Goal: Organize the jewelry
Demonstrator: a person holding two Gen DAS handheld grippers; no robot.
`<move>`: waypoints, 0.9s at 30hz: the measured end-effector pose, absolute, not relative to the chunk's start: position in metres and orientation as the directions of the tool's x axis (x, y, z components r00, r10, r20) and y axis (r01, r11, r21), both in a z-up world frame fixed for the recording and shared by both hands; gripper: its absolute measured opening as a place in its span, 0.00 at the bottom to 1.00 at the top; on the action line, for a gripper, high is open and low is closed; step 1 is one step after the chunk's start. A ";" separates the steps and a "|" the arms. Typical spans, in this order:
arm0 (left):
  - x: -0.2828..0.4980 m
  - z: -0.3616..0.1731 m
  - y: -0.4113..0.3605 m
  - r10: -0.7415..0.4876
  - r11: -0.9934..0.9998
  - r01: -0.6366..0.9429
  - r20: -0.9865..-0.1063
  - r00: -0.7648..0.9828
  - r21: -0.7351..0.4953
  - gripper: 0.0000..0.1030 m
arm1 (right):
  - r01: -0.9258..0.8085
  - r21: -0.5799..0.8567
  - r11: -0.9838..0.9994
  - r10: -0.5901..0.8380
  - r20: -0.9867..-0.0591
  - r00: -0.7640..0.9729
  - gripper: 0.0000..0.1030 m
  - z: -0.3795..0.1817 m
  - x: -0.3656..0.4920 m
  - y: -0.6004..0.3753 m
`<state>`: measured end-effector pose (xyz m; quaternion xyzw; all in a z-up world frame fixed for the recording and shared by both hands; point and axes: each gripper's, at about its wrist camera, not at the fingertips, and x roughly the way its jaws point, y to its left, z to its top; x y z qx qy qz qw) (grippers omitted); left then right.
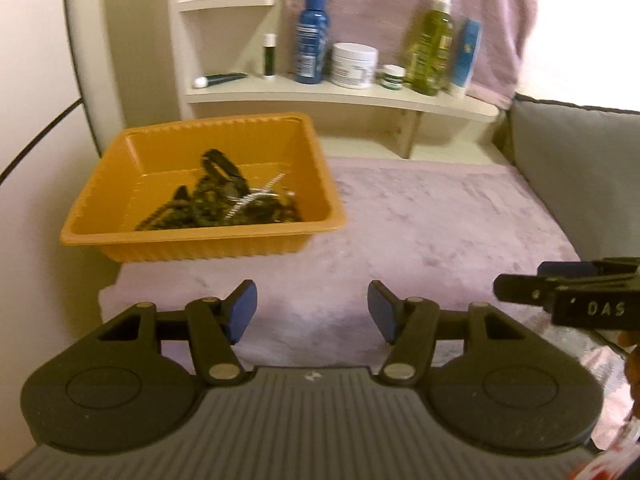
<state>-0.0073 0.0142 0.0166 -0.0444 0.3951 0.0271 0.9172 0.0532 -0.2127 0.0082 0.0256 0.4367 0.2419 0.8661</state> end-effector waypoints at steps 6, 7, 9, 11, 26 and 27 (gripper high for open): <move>-0.008 0.018 -0.004 -0.018 0.997 -0.041 -0.729 0.685 -0.062 0.57 | -0.379 0.250 0.891 0.427 -0.744 0.513 0.68 0.007 0.048 -0.221; -0.008 0.017 -0.006 -0.024 0.997 -0.033 -0.730 0.683 -0.064 0.57 | -0.378 0.249 0.892 0.426 -0.744 0.514 0.68 0.007 0.048 -0.222; -0.008 0.017 -0.010 -0.031 0.998 -0.022 -0.733 0.680 -0.063 0.57 | -0.378 0.251 0.891 0.428 -0.743 0.515 0.68 0.007 0.047 -0.223; -0.007 0.017 -0.014 -0.036 0.998 -0.012 -0.735 0.677 -0.059 0.57 | -0.382 0.253 0.889 0.432 -0.742 0.513 0.68 0.007 0.046 -0.223; -0.004 0.016 -0.022 -0.043 0.999 0.012 -0.736 0.676 -0.047 0.57 | -0.369 0.260 0.893 0.428 -0.746 0.510 0.68 0.005 0.048 -0.228; -0.004 0.016 -0.022 -0.043 0.999 0.012 -0.736 0.676 -0.047 0.57 | -0.370 0.260 0.892 0.428 -0.746 0.510 0.68 0.006 0.048 -0.228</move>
